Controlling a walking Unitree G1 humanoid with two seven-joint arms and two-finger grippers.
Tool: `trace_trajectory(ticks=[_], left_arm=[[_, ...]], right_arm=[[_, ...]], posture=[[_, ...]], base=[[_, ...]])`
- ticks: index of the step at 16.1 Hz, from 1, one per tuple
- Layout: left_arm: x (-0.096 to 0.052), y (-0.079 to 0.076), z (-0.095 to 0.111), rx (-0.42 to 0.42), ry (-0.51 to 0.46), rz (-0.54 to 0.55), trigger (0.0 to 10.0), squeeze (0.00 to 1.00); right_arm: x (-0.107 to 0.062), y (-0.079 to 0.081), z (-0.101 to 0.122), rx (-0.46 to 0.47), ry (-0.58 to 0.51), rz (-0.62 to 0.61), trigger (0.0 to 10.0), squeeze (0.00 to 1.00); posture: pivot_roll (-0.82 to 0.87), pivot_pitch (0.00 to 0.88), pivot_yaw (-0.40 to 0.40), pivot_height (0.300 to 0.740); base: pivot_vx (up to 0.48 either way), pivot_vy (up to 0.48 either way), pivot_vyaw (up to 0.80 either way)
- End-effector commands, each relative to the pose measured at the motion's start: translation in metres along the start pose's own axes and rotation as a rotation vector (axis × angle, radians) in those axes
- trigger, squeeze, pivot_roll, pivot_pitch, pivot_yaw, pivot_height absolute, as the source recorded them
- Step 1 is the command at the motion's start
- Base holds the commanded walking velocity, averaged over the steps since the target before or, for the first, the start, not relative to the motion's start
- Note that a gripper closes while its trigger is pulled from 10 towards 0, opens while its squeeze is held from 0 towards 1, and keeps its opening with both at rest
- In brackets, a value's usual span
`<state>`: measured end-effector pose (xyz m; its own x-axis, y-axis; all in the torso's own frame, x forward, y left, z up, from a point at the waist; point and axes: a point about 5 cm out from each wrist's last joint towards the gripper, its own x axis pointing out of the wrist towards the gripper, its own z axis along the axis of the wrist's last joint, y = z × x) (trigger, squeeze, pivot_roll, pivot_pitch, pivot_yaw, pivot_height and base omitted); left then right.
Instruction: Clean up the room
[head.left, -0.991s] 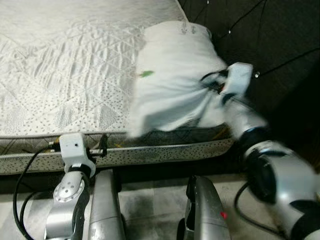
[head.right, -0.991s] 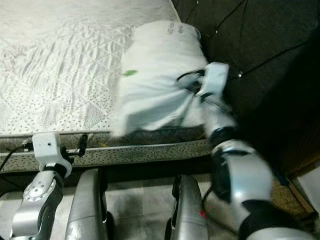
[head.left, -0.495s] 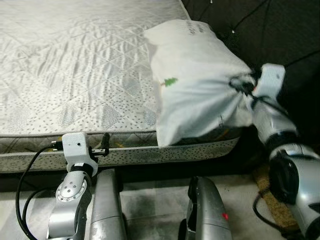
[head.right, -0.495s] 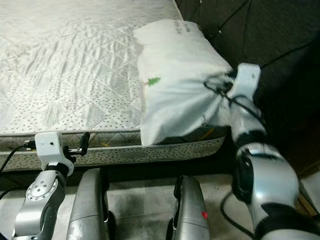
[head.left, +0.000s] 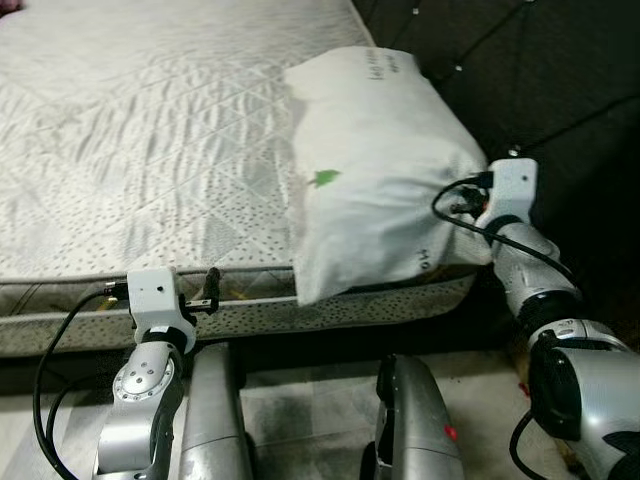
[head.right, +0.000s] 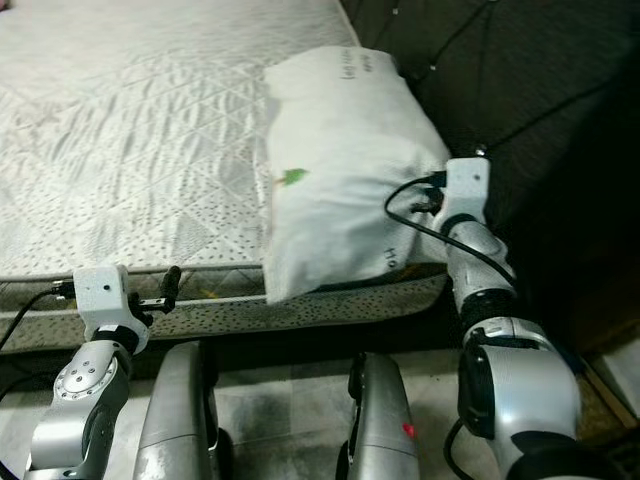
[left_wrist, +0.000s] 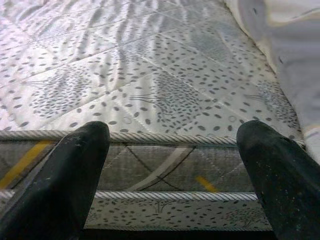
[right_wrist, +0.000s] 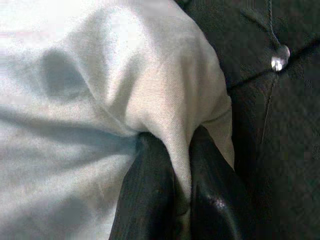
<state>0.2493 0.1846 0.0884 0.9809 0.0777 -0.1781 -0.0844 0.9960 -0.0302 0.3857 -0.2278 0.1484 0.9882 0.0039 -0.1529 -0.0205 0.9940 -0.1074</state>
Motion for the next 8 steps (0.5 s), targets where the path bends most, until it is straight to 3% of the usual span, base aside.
trace_trajectory(ticks=[1, 4, 6, 8], left_arm=[[-0.002, 0.004, 0.0, 0.012, 0.007, 0.018, 10.0, 0.0], [-0.004, 0.01, -0.001, 0.005, 0.008, 0.049, 10.0, 0.0], [-0.006, 0.009, -0.002, 0.003, 0.013, 0.049, 10.0, 0.0], [-0.006, 0.01, -0.003, 0.003, 0.021, 0.045, 10.0, 0.0]], right_arm=[[0.004, -0.012, 0.042, -0.095, -0.112, 0.005, 0.0, 0.0], [-0.005, -0.053, 0.054, -0.148, -0.114, -0.095, 0.0, 0.0], [-0.016, -0.081, 0.046, -0.164, -0.075, -0.158, 0.0, 0.0], [-0.028, -0.098, 0.022, -0.167, 0.008, -0.205, 0.0, 0.0]], posture=[[0.06, 0.012, -0.046, 0.51], [0.06, 0.012, -0.054, 0.51], [0.06, 0.018, -0.055, 0.51], [0.04, 0.026, -0.044, 0.51]], base=[[0.0, 0.0, 0.0], [0.0, 0.0, 0.0], [0.0, 0.0, 0.0], [0.0, 0.0, 0.0]])
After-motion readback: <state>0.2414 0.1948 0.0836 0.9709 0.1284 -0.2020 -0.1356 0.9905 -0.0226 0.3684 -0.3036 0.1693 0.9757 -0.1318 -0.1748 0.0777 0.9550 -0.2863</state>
